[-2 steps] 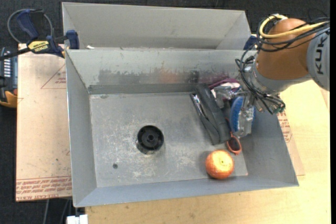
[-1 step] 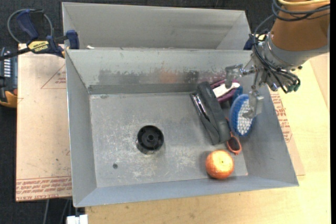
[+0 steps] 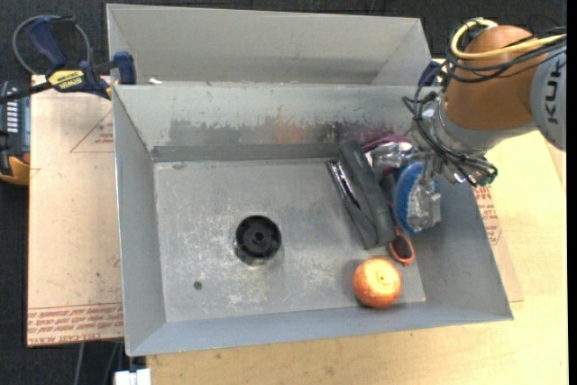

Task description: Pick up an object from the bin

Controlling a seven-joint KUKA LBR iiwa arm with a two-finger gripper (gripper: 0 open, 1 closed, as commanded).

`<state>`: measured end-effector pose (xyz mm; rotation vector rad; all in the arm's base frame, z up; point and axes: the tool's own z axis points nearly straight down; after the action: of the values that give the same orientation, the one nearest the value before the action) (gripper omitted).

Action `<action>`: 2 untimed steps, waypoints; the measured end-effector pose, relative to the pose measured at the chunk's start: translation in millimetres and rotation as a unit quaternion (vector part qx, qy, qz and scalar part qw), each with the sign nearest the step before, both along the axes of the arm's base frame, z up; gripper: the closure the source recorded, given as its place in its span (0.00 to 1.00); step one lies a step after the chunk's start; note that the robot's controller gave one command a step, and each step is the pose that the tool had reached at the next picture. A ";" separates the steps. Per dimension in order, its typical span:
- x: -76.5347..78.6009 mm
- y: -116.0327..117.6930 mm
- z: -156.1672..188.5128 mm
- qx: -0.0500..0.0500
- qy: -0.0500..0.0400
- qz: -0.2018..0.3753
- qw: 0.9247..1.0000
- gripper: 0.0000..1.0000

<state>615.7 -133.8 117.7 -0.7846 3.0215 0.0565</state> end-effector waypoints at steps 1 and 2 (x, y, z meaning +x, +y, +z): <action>-21.2 17.1 62.8 0.000 -0.003 0.011 1.000 0.00; 6.0 8.3 -17.1 0.007 -0.004 0.029 1.000 1.00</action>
Offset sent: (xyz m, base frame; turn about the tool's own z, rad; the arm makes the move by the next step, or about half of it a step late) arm -0.0006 -0.0005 -0.0298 -0.0603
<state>621.7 -125.4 100.6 -0.8689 2.9873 0.0765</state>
